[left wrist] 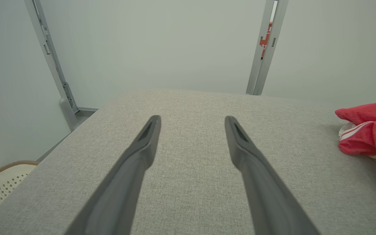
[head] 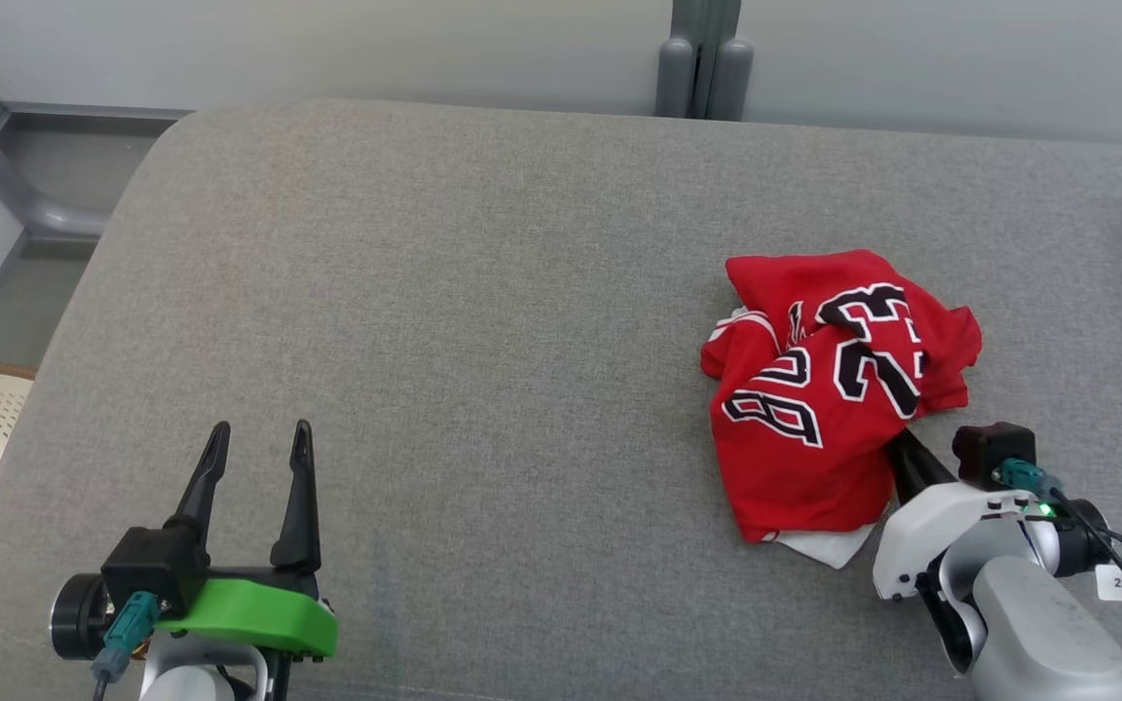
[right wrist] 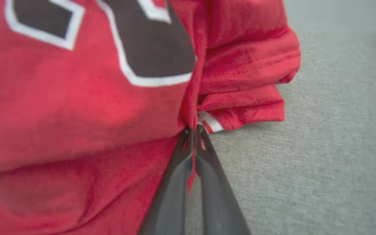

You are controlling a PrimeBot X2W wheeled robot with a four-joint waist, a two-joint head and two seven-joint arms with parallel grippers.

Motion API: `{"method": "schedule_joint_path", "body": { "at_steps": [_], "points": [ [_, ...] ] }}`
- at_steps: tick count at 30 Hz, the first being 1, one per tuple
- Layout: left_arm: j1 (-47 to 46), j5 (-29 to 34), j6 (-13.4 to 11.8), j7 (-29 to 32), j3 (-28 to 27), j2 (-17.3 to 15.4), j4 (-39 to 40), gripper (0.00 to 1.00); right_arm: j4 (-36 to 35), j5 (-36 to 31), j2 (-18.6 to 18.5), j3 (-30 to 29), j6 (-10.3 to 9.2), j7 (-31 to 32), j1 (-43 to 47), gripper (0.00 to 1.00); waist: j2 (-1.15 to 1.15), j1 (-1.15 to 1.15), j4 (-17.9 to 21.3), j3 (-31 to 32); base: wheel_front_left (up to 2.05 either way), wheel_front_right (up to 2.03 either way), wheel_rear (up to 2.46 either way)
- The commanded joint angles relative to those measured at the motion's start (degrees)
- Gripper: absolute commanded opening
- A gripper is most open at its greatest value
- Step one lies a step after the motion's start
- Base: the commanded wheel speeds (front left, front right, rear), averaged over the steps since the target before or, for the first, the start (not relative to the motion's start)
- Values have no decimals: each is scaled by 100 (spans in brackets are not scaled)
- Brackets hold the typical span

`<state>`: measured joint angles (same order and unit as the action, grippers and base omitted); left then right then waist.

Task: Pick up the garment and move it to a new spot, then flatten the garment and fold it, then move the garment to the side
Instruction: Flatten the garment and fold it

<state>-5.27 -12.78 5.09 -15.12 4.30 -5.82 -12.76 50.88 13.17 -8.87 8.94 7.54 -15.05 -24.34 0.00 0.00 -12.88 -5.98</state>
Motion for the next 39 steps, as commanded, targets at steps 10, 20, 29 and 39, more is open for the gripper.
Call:
{"method": "schedule_joint_path", "body": {
  "at_steps": [10,20,29,39],
  "points": [
    [269,103,29,-1,-47,54,-29,100,-855,24,-373,-580,-11,-16,752,0,0,0,333,407,0,0,0],
    [428,120,55,-1,24,106,-32,100,-1480,-40,-800,-1922,-11,-16,1620,0,0,0,563,584,0,0,0],
    [442,131,88,-1,106,149,-97,100,-1832,-247,-502,-2118,-11,-16,1713,100,0,0,660,648,0,0,0],
    [287,160,116,0,252,192,-153,100,-3134,-374,-29,-1657,-11,-15,1844,100,0,0,821,671,0,0,0]
  ]
}}
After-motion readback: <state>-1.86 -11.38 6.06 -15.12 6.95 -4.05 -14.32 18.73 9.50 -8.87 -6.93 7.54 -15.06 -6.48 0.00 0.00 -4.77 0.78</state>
